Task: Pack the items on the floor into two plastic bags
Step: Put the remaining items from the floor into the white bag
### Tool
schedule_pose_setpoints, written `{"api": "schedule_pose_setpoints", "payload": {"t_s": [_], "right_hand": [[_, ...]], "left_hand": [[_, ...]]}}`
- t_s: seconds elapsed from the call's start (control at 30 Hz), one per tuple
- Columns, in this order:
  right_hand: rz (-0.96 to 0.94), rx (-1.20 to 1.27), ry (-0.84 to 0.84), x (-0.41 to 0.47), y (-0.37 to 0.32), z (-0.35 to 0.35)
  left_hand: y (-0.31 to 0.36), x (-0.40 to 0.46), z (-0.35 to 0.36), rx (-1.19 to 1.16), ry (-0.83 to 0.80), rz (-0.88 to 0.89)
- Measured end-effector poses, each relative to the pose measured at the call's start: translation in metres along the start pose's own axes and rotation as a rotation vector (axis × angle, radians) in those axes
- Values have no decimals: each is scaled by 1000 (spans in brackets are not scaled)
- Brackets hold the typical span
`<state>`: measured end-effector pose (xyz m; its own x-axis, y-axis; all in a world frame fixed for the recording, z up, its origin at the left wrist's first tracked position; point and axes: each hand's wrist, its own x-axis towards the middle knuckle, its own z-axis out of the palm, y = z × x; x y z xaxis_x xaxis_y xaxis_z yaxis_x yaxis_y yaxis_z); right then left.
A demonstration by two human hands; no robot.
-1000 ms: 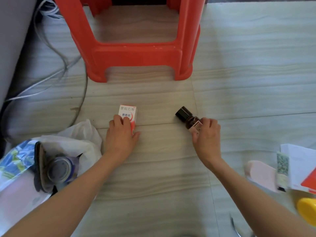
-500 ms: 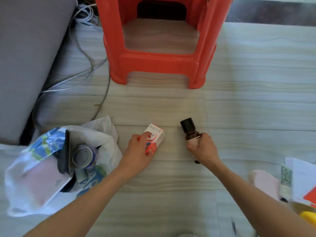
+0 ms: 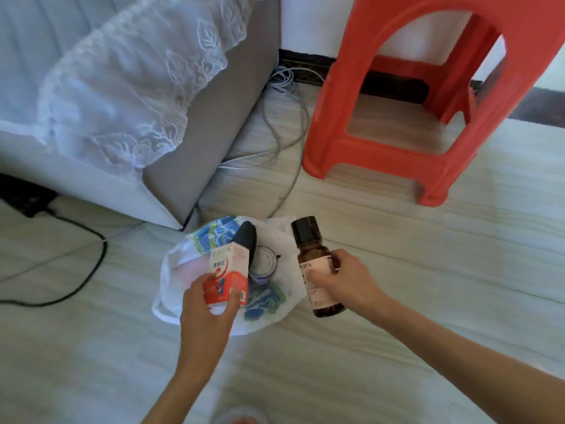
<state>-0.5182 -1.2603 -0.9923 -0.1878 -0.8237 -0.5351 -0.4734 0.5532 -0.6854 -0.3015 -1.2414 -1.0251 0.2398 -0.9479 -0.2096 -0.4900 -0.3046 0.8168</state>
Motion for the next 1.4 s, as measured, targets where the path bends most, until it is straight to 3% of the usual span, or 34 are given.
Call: {"api": "schedule_pose_setpoints", "payload": {"t_s": [0.13, 0.23, 0.37, 0.47, 0.57, 0.63, 0.73, 0.8, 0.9, 1.0, 1.2, 1.3, 1.4], "right_hand": [[-65, -165, -98, 5, -48, 37], [-140, -213, -58, 18, -73, 67], [-274, -409, 51, 42, -83, 111], [-325, -622, 105, 51, -77, 133], [-384, -691, 122, 51, -75, 143], [-415, -724, 80, 47, -74, 150], [-417, -806, -8, 37, -64, 163], [-431, -869, 13, 34, -51, 171], [-477, -885, 146, 35, -40, 173], [-538, -924, 150, 39, -30, 172], [-689, -1075, 205, 47, -19, 162], [-737, -1058, 264, 53, -25, 156], [-804, -921, 289, 52, -34, 145]], "left_hand": [[-25, 34, -15, 94, 82, -81], [-33, 56, -3, 67, 88, -161], [-46, 65, 5, 206, 47, -1], [-60, 67, -9, 374, 122, 90], [-69, 88, -30, 470, 157, -23], [-74, 110, -39, 537, 65, -114], [-82, 141, -44, 425, -119, -298], [-82, 150, -47, 415, -133, -334], [-76, 147, -55, 495, -12, -180], [-64, 137, -69, 527, 61, 36], [-47, 115, -84, 530, -104, 288], [-23, 111, -93, 450, 44, 430], [-4, 108, -95, 406, 111, 452]]}}
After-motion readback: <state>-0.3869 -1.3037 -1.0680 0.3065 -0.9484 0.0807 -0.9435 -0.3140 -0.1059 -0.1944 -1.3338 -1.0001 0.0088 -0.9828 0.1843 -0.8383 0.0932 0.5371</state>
